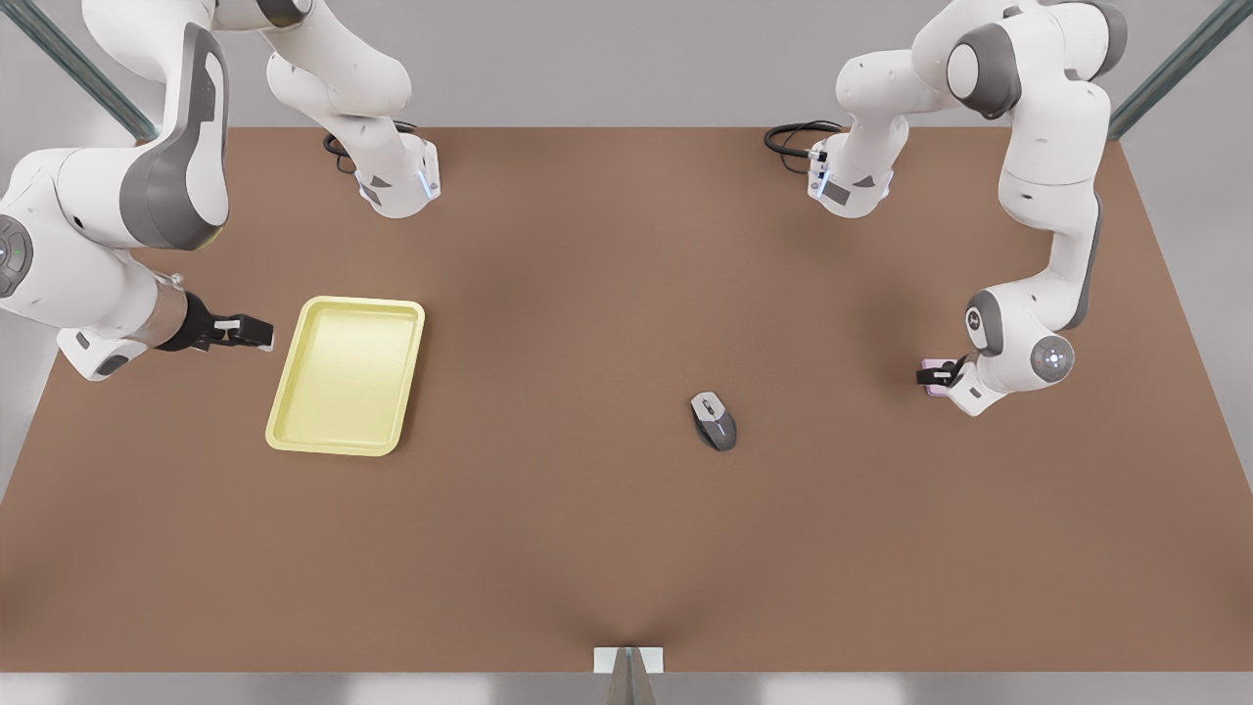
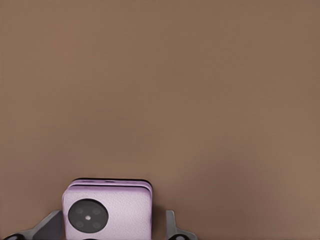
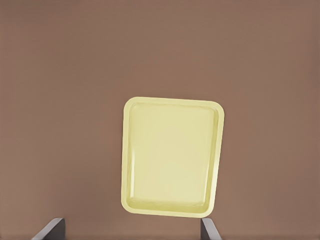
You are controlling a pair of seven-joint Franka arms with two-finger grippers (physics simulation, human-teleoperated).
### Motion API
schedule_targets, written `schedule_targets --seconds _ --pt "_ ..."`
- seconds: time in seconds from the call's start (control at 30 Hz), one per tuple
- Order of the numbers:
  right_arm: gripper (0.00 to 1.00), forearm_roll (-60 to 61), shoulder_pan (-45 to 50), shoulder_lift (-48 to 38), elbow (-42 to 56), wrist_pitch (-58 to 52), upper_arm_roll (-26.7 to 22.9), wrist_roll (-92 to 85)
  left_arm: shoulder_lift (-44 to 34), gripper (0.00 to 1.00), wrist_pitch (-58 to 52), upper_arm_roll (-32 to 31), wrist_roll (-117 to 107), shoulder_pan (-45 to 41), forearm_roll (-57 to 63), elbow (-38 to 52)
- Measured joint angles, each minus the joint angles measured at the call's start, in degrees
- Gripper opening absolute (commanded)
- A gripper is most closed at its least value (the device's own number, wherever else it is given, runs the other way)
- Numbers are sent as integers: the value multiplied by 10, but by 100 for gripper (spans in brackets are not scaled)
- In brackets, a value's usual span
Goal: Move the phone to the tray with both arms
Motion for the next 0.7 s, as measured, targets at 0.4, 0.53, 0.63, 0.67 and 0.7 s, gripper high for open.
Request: schedule_targets --seconds 0.4,0.53,0.63,0.67,0.7 --pt "100 0 -1 0 0 0 0 0 1 86 -1 0 -6 0 1 3" --pt "100 0 -4 0 0 0 0 0 1 75 0 0 -9 0 3 3" --pt "100 0 -5 0 0 0 0 0 -4 79 -2 0 -12 0 4 5" --pt "100 1 -4 0 0 0 0 0 -10 79 -4 -1 -13 -2 4 7" --pt "100 1 -3 0 0 0 1 1 -15 79 -7 -1 -15 -8 4 7"
